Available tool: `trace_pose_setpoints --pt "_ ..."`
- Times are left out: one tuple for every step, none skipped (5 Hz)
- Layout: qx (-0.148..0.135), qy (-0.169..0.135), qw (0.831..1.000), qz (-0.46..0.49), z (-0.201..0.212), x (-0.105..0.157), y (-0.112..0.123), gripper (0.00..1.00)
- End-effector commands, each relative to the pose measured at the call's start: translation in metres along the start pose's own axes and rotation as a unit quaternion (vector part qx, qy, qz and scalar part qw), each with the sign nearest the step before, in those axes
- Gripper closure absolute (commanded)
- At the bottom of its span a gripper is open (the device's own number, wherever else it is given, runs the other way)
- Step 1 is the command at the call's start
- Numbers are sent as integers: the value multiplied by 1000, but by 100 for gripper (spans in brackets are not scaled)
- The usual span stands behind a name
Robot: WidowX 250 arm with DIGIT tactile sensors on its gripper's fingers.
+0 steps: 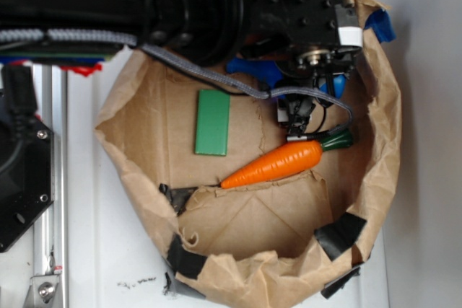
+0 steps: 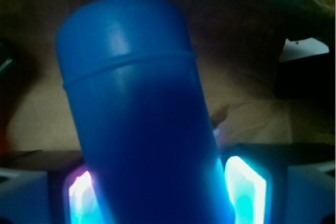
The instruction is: Grab the blue bottle.
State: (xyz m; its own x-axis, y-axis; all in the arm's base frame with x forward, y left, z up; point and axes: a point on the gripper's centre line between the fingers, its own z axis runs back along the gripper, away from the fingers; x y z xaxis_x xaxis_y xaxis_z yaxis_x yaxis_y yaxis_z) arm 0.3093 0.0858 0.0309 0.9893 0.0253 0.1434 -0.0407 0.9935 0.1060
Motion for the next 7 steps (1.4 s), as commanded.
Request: trace_pose_setpoints --pt "21 -36 999 11 40 -8 3 100" --pt "28 -18 997 62 71 -27 4 100" --pt "20 2 992 123 106 -37 9 100" --pt "7 25 988 153 128 -44 3 100" --pt "-10 6 991 130 143 -45 -18 100" --pt "-28 6 991 134 145 -39 -27 100" --pt "-32 1 990 135 140 -35 -30 100"
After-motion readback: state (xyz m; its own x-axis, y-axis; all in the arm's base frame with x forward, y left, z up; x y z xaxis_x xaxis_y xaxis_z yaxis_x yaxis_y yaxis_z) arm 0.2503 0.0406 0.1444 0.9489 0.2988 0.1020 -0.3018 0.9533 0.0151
